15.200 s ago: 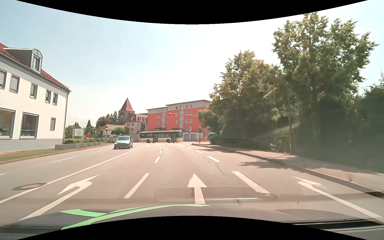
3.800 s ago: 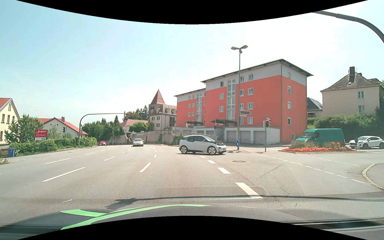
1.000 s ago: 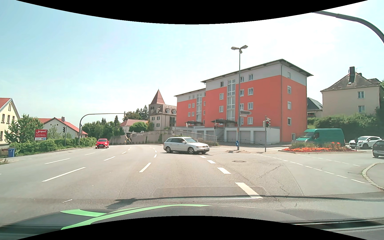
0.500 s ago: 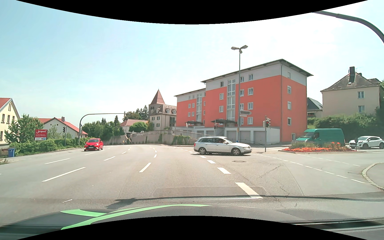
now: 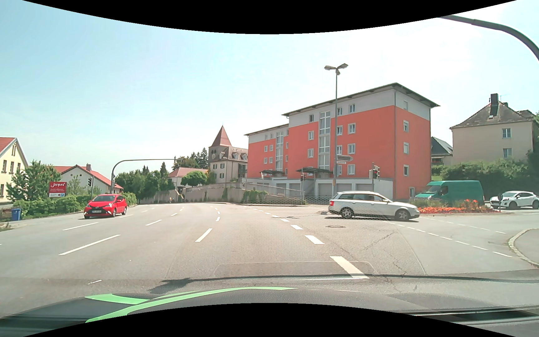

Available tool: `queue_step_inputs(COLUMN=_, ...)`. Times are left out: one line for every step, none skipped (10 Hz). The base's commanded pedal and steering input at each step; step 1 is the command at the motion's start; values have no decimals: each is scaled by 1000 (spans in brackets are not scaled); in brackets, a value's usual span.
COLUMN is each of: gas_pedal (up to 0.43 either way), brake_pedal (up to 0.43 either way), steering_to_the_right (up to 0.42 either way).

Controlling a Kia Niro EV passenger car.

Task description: Follow the waypoints while adhering to traffic rules and regulations

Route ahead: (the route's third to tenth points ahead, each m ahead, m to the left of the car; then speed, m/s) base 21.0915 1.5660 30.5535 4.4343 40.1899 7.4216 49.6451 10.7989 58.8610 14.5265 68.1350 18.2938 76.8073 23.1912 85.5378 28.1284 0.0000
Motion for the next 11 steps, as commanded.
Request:
queue_step_inputs(gas_pedal=0, brake_pedal=268, steering_to_the_right=3)
queue_step_inputs(gas_pedal=0, brake_pedal=262, steering_to_the_right=3)
queue_step_inputs(gas_pedal=0, brake_pedal=262, steering_to_the_right=3)
queue_step_inputs(gas_pedal=0, brake_pedal=262, steering_to_the_right=3)
queue_step_inputs(gas_pedal=0, brake_pedal=262, steering_to_the_right=3)
queue_step_inputs(gas_pedal=0, brake_pedal=262, steering_to_the_right=3)
queue_step_inputs(gas_pedal=0, brake_pedal=262, steering_to_the_right=3)
queue_step_inputs(gas_pedal=0, brake_pedal=262, steering_to_the_right=3)
queue_step_inputs(gas_pedal=0, brake_pedal=262, steering_to_the_right=3)
queue_step_inputs(gas_pedal=0, brake_pedal=262, steering_to_the_right=3)
queue_step_inputs(gas_pedal=0, brake_pedal=262, steering_to_the_right=3)
